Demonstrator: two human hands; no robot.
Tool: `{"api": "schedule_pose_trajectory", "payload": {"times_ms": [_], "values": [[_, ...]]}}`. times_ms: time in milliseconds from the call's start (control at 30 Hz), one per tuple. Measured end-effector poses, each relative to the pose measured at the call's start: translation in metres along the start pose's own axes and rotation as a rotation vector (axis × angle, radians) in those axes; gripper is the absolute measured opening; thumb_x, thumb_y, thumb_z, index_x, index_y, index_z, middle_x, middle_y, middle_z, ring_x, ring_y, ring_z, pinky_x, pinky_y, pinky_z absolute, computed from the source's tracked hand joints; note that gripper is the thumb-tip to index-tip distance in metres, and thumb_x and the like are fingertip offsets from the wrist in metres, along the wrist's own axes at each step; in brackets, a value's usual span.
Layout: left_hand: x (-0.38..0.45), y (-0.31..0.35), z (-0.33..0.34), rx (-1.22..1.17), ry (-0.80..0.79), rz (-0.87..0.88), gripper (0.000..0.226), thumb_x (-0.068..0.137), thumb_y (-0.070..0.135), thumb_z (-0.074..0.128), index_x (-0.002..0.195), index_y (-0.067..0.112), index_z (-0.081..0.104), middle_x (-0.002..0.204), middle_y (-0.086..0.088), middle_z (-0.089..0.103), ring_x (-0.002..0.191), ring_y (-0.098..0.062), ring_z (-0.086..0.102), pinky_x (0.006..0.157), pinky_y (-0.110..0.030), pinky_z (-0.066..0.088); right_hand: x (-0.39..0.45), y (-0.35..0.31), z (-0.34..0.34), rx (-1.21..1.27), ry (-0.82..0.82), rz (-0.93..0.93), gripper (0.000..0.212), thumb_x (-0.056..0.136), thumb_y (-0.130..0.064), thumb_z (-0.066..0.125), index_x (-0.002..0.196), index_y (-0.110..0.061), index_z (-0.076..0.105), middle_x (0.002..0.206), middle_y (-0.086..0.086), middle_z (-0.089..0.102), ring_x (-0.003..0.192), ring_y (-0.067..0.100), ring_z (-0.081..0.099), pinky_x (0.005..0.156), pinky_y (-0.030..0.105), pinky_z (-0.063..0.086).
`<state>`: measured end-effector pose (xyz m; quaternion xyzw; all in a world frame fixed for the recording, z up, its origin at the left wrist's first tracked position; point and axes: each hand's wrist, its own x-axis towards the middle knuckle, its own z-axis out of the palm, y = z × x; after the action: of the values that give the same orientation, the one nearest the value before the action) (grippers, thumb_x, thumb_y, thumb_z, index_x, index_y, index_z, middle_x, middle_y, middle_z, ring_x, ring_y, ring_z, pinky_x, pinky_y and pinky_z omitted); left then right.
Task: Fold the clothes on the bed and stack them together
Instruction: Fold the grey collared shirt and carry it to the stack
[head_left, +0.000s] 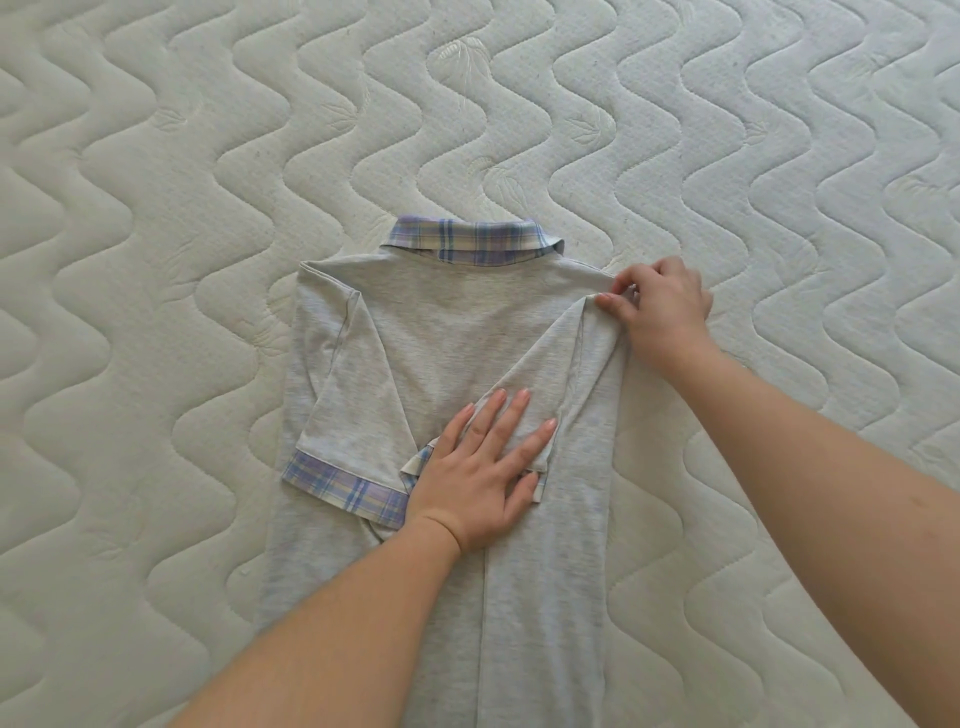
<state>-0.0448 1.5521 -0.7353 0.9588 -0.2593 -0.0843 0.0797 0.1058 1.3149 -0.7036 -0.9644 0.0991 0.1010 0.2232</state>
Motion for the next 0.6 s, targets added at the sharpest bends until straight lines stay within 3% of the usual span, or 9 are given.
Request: {"api": "schedule_pose_trajectory", "payload": {"times_ms": [233,467,600], "values": [[-0.001,0.0,0.0,-0.005,0.002,-0.001,0.061,0.097,0.047,0.035,0.155,0.039,0.021,0.165,-0.001,0.01,0.152,-0.02,0.007,0.122,-0.042,0.007,0.008,-0.001,-0.012,-0.025,-0.044,0.081,0.021,0.087,-0.051,0.065,0.084,-0.031,0.059,0.113,0.002,0.05,0.117,0.027,0.04,0.095,0.035,0.024],[-0.001,-0.001,0.003,0.005,0.006,0.001,0.061,0.097,0.047,0.032,0.156,0.039,0.018,0.166,0.0,0.009,0.152,-0.02,0.007,0.122,-0.042,0.005,-0.005,0.003,-0.014,0.069,0.004,0.079,0.021,0.093,-0.039,0.062,0.101,-0.021,0.068,0.113,0.004,0.051,0.116,0.026,0.043,0.099,0.037,0.03],[-0.003,-0.001,0.005,0.005,0.019,0.014,0.061,0.097,0.047,0.032,0.155,0.039,0.019,0.165,0.0,0.011,0.152,-0.02,0.008,0.122,-0.041,0.005,-0.019,0.002,-0.02,0.339,0.11,0.154,0.02,0.098,-0.034,0.055,0.11,-0.019,0.062,0.106,0.001,0.054,0.104,0.016,0.051,0.094,0.033,0.041]]}}
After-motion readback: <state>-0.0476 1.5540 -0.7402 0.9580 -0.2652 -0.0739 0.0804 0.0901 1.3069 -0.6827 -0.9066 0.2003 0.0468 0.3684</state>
